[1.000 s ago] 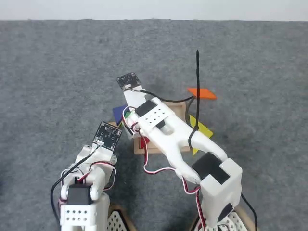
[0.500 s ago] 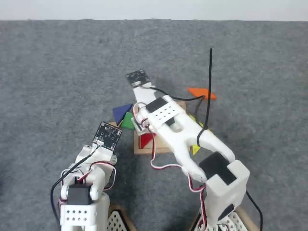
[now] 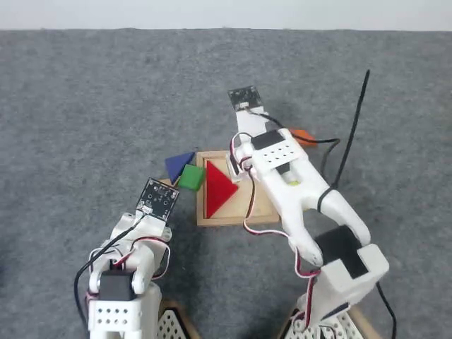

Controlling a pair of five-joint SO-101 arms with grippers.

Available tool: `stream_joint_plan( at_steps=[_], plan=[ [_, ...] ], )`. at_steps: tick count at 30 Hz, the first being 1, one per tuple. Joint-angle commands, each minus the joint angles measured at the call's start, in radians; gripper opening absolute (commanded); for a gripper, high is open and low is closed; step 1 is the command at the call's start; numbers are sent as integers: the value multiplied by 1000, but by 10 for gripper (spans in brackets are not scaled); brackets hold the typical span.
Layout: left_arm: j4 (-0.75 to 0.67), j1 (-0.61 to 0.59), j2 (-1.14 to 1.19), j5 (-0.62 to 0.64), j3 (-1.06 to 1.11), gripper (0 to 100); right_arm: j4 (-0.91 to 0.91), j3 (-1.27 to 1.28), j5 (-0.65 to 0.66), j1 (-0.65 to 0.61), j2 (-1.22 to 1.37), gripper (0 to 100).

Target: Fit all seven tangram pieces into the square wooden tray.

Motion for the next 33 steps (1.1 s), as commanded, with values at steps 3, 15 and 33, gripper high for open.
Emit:
stream_joint_plan(
  at_steps=[3,15,33],
  plan=[
    [5,-3,-3,3,-8,42,-4,-28,21,-47,59,409],
    [5,-3,-3,3,-8,42,10,-31,23,-64,48,411],
    [5,-3,-3,3,-8,42,58,66,196,134,-120,346]
  ],
)
